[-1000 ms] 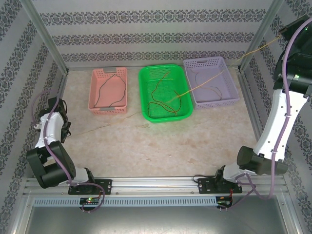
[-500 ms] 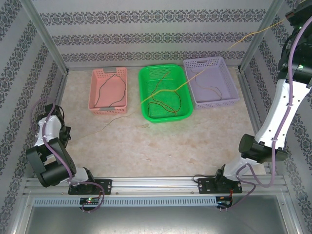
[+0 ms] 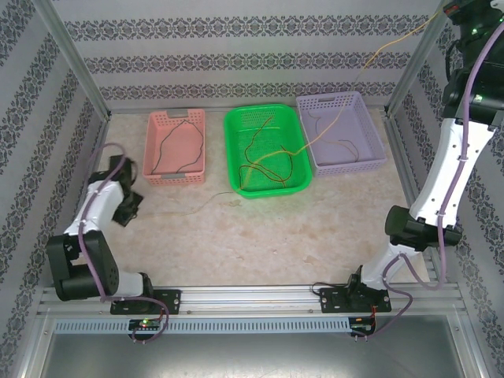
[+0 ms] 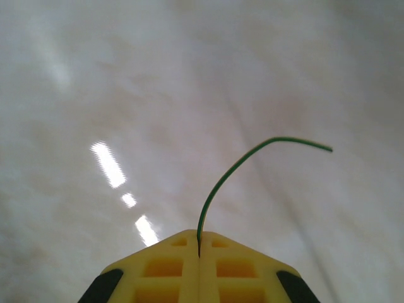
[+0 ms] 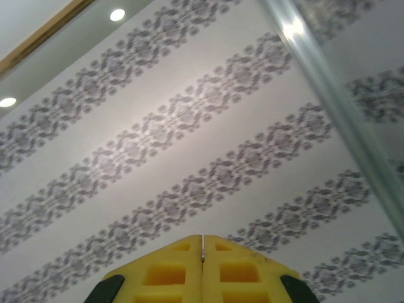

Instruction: Untangle the cables

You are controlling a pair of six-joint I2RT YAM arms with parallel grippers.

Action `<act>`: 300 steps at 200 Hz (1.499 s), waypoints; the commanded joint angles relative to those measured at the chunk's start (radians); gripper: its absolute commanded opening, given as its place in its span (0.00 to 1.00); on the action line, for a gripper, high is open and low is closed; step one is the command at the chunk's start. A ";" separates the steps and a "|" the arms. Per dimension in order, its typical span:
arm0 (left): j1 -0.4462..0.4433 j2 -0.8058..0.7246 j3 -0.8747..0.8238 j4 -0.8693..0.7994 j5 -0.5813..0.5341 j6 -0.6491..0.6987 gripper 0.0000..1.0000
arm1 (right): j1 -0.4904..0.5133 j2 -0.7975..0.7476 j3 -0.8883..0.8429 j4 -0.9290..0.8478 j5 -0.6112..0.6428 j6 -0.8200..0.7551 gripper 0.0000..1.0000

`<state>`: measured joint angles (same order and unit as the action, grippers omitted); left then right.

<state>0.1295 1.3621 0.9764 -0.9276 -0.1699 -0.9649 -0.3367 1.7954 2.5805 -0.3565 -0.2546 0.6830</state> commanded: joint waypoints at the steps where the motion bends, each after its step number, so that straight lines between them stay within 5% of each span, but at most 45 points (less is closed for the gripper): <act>1: -0.235 -0.083 0.111 -0.131 -0.091 -0.010 0.00 | 0.017 0.033 0.056 0.056 -0.078 0.022 0.00; 27: -0.463 -0.117 0.255 -0.166 -0.119 -0.020 0.00 | 0.045 0.078 0.096 0.059 -0.110 0.008 0.00; 50: -0.639 -0.150 0.344 0.085 0.016 0.093 0.00 | 0.054 0.096 0.096 0.066 -0.106 0.016 0.00; 79: -0.755 -0.050 0.499 0.372 0.268 0.161 0.00 | 0.053 0.133 0.120 0.110 -0.075 0.039 0.00; 104: -0.816 0.127 0.635 0.499 0.326 0.135 0.00 | 0.056 0.171 0.132 0.169 -0.052 0.050 0.00; 143: -0.846 0.412 0.885 0.701 0.382 0.083 0.00 | 0.057 0.249 0.169 0.315 -0.043 0.101 0.00; 209: -0.854 0.981 1.515 0.753 0.502 0.009 0.00 | 0.030 0.386 0.247 0.408 0.046 0.159 0.00; 253: -0.862 1.265 1.678 0.913 0.429 -0.094 0.00 | 0.036 0.444 0.222 0.381 -0.020 0.134 0.00; 300: -0.887 1.443 1.752 0.934 0.365 -0.123 0.00 | 0.091 0.338 -0.105 0.370 -0.059 0.011 0.00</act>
<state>-0.7300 2.7873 2.6740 -0.0731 0.2440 -1.0611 -0.2806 2.1944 2.5958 0.0093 -0.2741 0.7742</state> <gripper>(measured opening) 0.047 0.056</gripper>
